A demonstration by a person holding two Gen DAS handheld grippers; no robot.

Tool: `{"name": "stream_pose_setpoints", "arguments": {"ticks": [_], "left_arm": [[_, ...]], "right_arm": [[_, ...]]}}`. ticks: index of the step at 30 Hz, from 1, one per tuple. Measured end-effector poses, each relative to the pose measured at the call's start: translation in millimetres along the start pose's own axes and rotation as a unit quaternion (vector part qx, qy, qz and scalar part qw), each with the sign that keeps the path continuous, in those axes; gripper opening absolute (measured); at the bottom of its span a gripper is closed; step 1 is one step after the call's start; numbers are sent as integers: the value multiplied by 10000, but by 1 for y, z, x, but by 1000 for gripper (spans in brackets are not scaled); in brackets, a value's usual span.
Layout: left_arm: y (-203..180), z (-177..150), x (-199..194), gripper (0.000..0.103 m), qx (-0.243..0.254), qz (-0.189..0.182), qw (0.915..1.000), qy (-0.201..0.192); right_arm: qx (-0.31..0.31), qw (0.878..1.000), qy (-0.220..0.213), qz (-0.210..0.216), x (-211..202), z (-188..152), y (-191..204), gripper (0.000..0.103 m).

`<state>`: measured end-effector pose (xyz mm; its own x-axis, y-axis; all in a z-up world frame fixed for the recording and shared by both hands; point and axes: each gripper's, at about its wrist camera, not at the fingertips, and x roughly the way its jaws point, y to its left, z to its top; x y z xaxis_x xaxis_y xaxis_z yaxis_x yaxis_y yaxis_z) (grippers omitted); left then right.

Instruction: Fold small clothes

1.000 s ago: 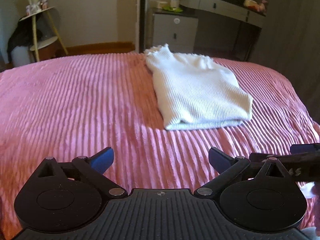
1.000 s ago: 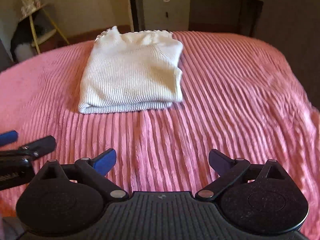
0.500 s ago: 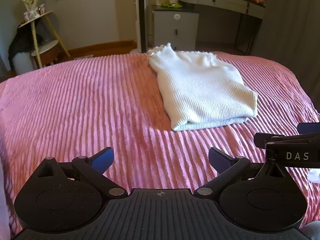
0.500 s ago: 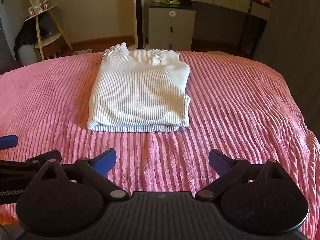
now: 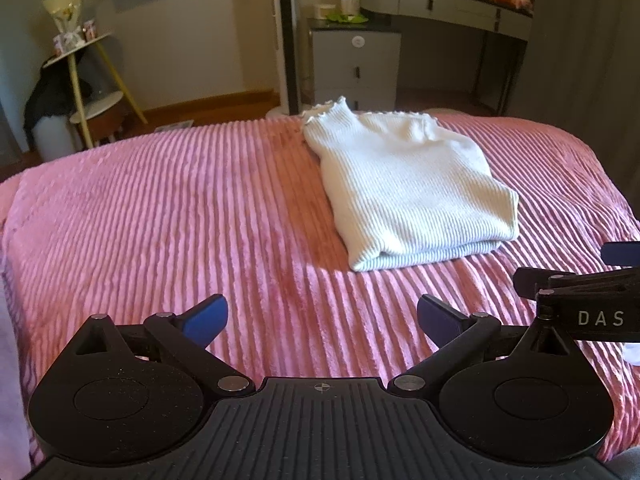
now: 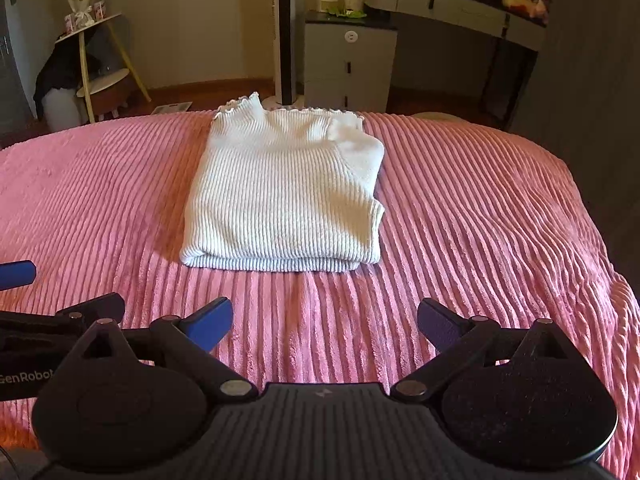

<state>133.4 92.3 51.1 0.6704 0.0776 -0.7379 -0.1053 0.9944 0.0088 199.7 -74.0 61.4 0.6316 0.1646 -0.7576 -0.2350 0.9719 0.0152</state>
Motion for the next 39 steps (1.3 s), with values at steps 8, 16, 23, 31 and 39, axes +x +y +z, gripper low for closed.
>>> {"name": "stream_pose_setpoints", "arguments": {"ticks": [8, 16, 23, 31, 39], "left_arm": [[3, 2, -5, 103, -70, -13, 10000, -51], [1, 2, -8, 103, -24, -11, 10000, -80], [0, 1, -9, 103, -26, -12, 10000, -51], [0, 1, -10, 103, -52, -2, 10000, -57], [-4, 1, -10, 103, -57, -50, 10000, -36]], "right_arm": [[41, 10000, -44, 2, -5, 0, -3, 99], [22, 9999, -139, 1, -13, 3, -3, 99], [44, 9999, -96, 4, -14, 2, -4, 99], [47, 9999, -133, 35, -15, 3, -5, 99], [65, 9999, -134, 26, -16, 3, -9, 99]]}}
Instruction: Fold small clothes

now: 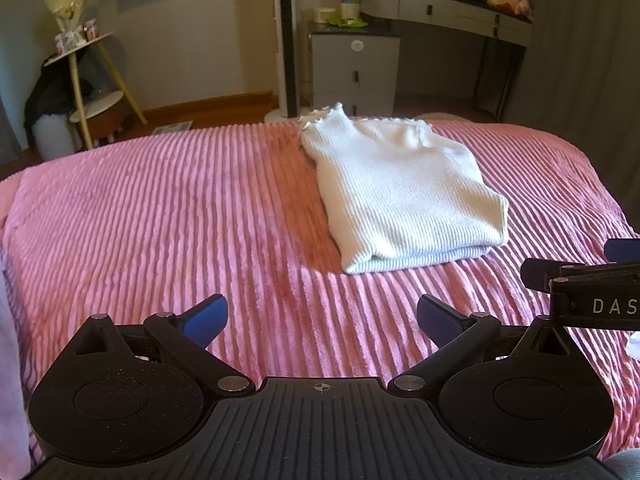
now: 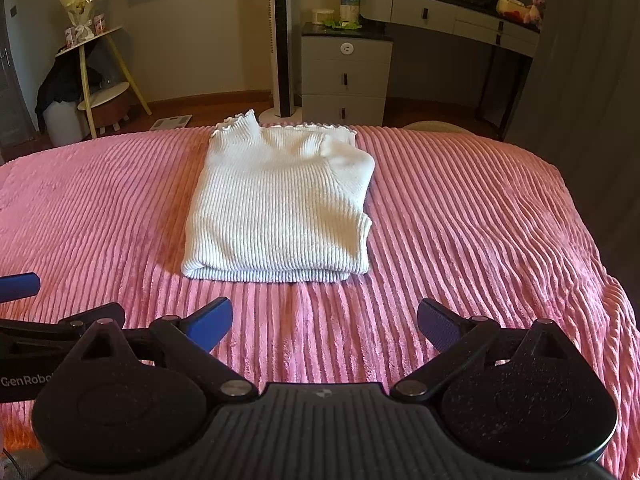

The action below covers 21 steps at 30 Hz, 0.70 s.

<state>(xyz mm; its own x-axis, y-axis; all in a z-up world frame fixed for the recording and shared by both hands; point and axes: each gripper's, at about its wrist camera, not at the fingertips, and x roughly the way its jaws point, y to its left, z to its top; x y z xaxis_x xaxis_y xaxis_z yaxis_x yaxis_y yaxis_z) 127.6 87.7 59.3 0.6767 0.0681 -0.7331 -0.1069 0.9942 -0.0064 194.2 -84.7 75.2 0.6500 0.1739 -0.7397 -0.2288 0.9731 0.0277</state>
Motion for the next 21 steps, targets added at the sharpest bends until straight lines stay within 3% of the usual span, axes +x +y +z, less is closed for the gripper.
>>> {"name": "stream_pose_setpoints", "arguments": {"ticks": [21], "left_arm": [[-4, 0, -1, 103, 8, -51, 10000, -12]], "right_arm": [[-43, 10000, -43, -38, -3, -1, -3, 99]]}}
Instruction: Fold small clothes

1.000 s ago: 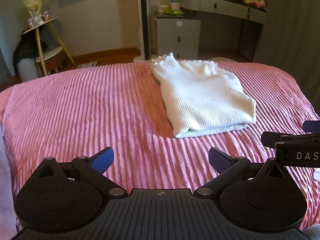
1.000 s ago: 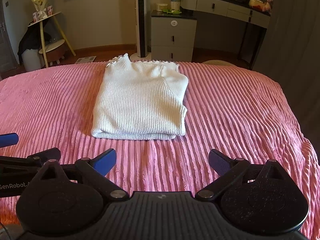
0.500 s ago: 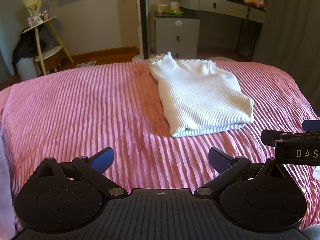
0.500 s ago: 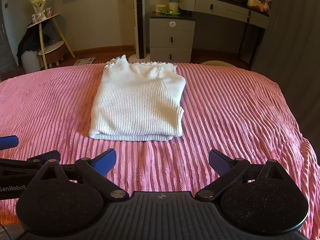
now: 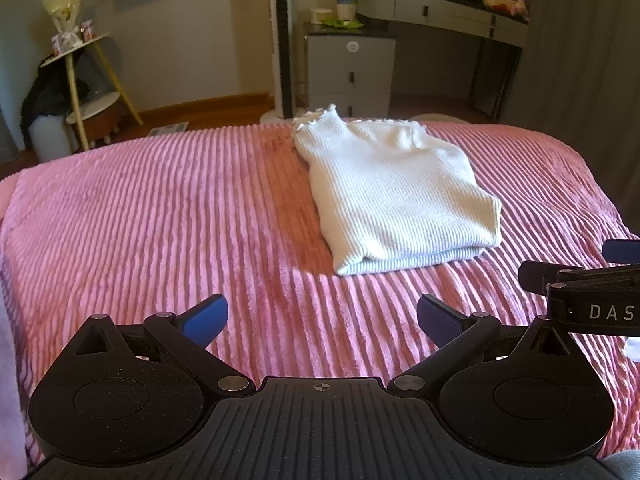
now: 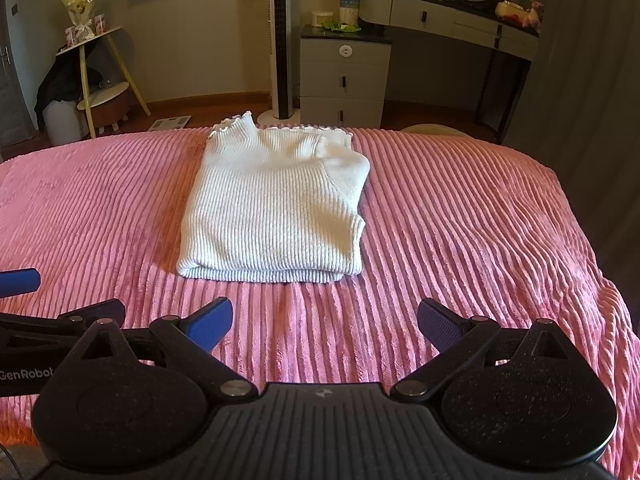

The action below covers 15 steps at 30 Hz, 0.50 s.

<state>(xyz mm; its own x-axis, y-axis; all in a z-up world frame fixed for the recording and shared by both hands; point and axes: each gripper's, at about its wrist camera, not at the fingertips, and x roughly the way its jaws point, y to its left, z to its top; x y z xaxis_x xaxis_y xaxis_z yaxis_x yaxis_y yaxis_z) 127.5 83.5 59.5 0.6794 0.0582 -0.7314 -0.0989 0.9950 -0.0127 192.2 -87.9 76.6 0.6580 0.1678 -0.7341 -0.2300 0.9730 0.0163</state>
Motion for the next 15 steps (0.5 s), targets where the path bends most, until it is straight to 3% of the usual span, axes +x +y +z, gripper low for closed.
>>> {"name": "stream_pose_setpoints", "arguments": {"ticks": [15], "left_arm": [[1, 1, -3, 103, 34, -25, 10000, -44]], "right_arm": [[-34, 10000, -65, 18, -2, 1, 2, 99]]}}
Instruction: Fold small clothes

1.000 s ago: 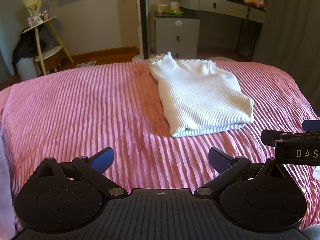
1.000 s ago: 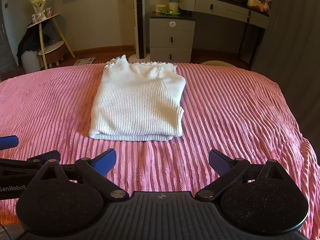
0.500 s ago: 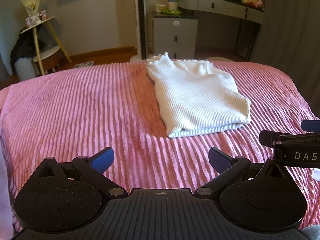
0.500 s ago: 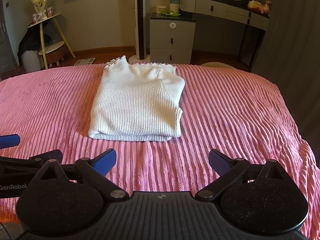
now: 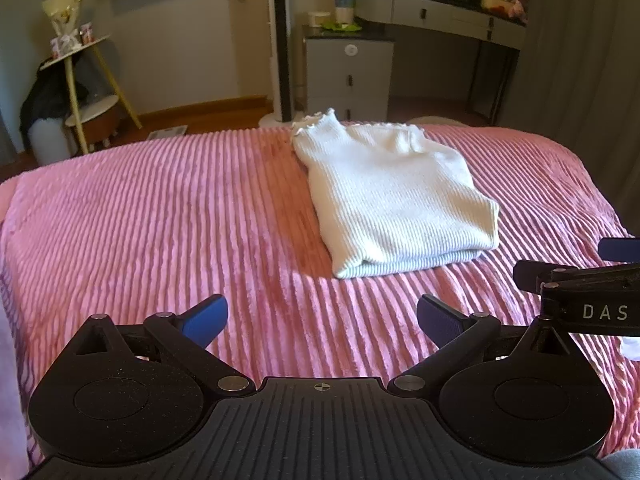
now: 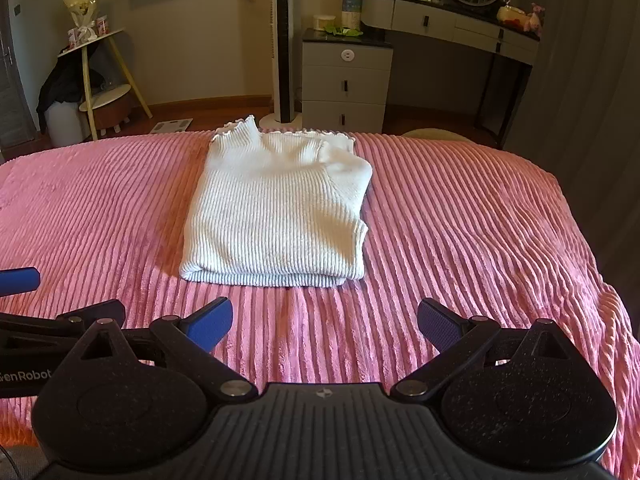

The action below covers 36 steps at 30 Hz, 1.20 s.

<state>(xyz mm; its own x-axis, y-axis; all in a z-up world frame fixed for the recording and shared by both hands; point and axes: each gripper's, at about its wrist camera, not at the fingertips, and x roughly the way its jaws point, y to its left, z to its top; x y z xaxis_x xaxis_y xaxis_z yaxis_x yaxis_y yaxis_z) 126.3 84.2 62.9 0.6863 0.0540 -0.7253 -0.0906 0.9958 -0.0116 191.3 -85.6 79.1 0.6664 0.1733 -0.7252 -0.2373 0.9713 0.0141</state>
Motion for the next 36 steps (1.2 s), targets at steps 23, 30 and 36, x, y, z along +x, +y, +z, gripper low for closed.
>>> {"name": "stream_pose_setpoints", "arguments": {"ticks": [23, 30, 36], "left_arm": [[-4, 4, -1, 103, 39, 50, 10000, -64], [-2, 3, -3, 103, 121, 81, 9997, -206], [-6, 1, -4, 103, 260, 77, 9993, -254]], "right_arm": [[-7, 10000, -74, -5, -1, -1, -3, 99], [38, 10000, -82, 1, -2, -1, -5, 99], [48, 10000, -74, -2, -2, -2, -5, 99]]}}
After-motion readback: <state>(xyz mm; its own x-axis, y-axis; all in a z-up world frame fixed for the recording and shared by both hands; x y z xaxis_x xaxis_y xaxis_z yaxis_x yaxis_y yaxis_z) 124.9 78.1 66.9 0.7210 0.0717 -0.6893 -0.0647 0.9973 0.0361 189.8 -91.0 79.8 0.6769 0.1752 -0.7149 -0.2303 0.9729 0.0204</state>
